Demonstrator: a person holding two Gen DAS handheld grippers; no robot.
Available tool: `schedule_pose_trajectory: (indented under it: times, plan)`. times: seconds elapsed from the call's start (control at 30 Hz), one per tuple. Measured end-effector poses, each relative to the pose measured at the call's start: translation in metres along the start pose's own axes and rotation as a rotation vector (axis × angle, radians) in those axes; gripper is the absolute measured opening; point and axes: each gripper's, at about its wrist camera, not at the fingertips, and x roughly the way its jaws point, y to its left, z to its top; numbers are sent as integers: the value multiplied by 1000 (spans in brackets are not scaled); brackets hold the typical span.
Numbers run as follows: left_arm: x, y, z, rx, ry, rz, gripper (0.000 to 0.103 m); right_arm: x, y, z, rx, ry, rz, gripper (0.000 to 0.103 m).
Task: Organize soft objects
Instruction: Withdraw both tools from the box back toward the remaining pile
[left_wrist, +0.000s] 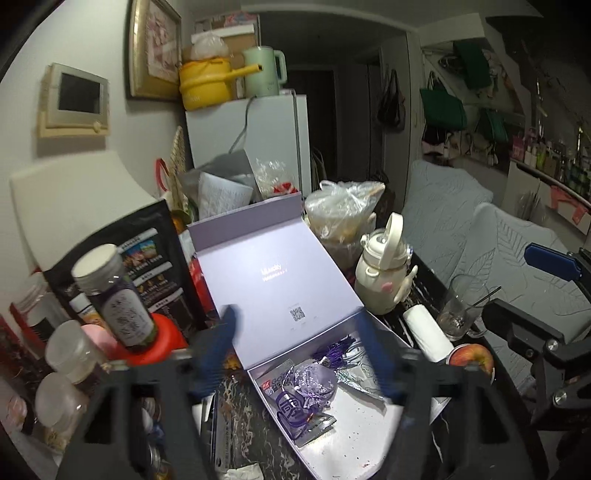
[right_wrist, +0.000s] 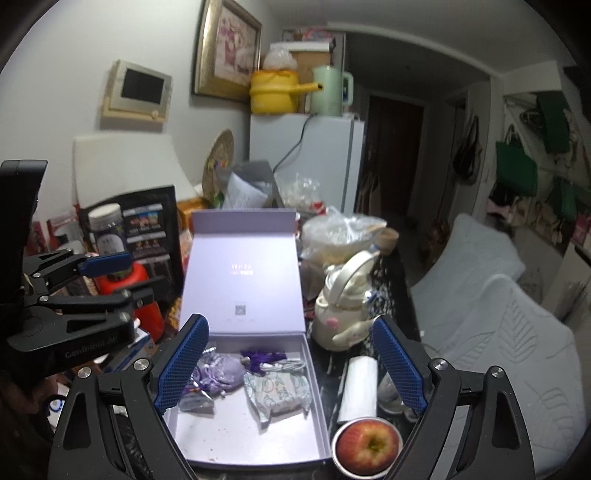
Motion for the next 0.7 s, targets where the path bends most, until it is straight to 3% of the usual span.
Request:
schedule_pose_trajectory:
  times: [0.03, 0.13, 0.37, 0.7]
  plan:
    - [-8, 1, -1, -5, -24, 4, 89, -6, 1, 0, -1, -7, -5, 92]
    - [-35, 1, -4, -3, -89, 20, 100, -25, 5, -1, -4, -27, -5, 94]
    - [-74, -6, -13, 30, -144, 38, 101, -64, 13, -9, -2, -75, -20, 100]
    - [-107, -17, -43, 49, -170, -19, 101, -99, 19, -39, 12, -62, -66, 102]
